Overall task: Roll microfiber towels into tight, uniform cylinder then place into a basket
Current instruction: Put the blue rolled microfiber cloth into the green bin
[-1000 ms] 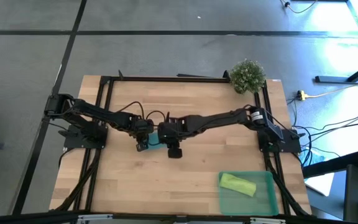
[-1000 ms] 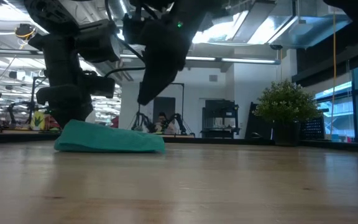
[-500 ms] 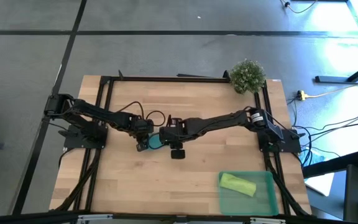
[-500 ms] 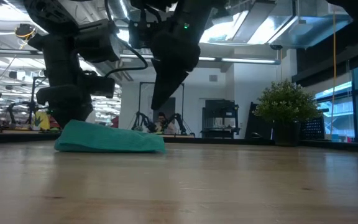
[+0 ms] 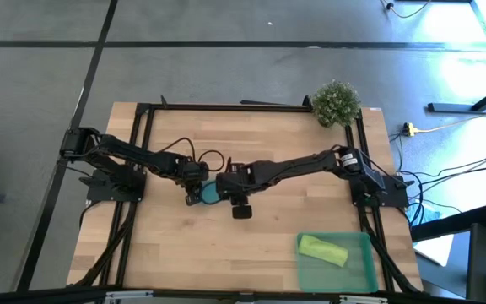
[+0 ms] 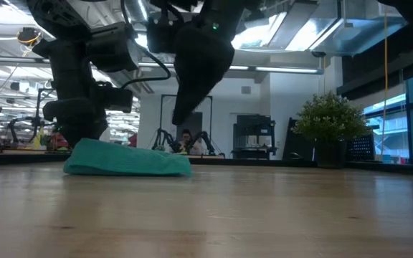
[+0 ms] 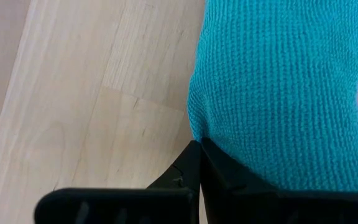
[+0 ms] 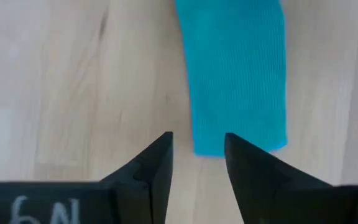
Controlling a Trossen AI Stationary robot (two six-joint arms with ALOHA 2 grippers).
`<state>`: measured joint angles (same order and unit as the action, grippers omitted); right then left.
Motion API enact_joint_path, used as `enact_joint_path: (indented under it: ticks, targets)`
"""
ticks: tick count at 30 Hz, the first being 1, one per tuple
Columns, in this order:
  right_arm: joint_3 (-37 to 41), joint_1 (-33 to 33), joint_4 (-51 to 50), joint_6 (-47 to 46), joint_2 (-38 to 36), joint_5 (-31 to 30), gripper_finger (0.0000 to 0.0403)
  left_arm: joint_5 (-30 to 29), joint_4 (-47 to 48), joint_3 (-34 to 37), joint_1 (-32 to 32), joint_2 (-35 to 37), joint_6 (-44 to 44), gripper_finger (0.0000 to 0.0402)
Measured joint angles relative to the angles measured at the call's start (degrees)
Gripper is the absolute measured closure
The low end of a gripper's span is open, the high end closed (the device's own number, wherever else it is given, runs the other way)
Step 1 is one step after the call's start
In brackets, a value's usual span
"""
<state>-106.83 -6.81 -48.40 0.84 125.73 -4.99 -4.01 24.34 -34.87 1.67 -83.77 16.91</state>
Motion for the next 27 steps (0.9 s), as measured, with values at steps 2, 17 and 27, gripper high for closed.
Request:
enact_joint_path:
  ticks: [2, 17, 27]
  targets:
    - [0.0, 0.0, 2.2, 3.9, 0.2, -0.6, 0.0257, 0.0, 0.0, 0.0, 0.0, 0.0, 0.0, 0.0401]
    - [7.4, 0.9, 14.4, 9.2, 0.7, -5.5, 0.0056, -0.1, -0.7, 0.0, 0.0, 0.0, 0.0, 0.0401]
    - [11.1, 4.9, 23.1, 13.9, 0.7, -0.1, 0.0007, -0.1, -1.2, 0.0, 0.0, -0.1, 0.0, 0.0401]
